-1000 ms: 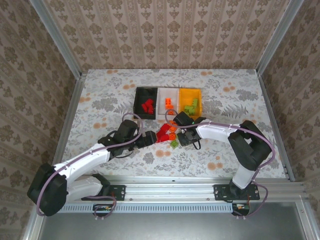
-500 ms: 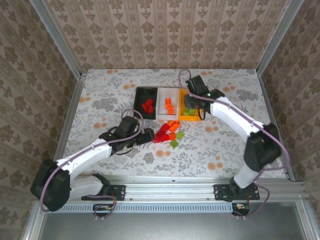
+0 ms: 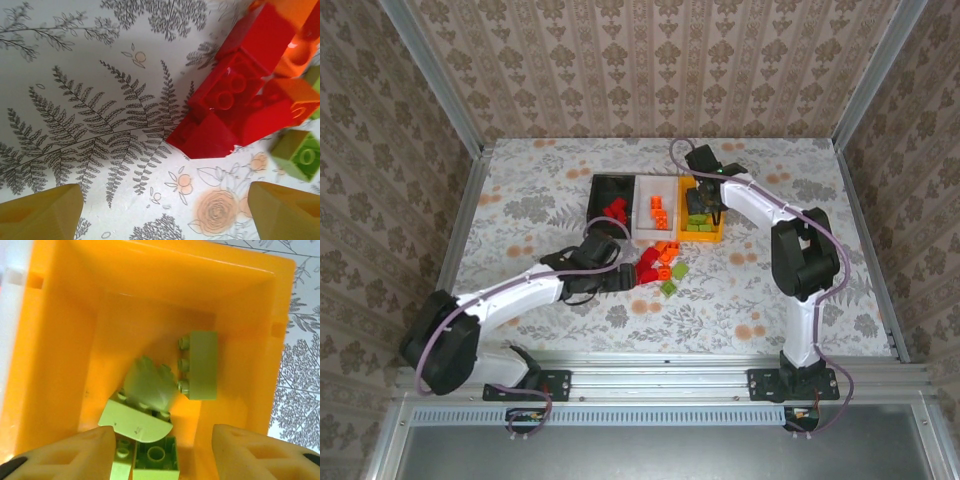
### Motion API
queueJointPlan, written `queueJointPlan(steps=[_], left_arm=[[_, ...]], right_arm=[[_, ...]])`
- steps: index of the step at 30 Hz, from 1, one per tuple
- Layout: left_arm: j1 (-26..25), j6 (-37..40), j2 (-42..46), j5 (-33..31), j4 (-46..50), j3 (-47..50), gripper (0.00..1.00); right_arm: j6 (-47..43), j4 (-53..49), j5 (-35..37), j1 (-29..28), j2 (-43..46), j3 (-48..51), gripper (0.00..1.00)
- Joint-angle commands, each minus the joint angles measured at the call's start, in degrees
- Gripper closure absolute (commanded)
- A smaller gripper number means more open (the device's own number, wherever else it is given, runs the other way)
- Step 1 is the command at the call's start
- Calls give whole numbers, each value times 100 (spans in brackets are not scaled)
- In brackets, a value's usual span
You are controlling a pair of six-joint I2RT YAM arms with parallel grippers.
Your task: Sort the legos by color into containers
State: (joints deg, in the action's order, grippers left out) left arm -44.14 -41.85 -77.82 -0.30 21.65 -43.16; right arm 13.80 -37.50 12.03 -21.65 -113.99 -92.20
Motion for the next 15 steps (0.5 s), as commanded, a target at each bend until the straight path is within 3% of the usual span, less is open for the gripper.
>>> queueJointPlan(steps=[1,6,15], left_arm=[[-128,525,-299,-152,191,-288,16],[-213,696,-826,-115,-124,-473,17],[-205,-315,-1435,-140,-710,-670,17]], right_arm=[[102,44,-141,-56,899,240,41],[416,354,-457,-146,1872,1162,39],[530,533,-545,-164,2573,2373,39]])
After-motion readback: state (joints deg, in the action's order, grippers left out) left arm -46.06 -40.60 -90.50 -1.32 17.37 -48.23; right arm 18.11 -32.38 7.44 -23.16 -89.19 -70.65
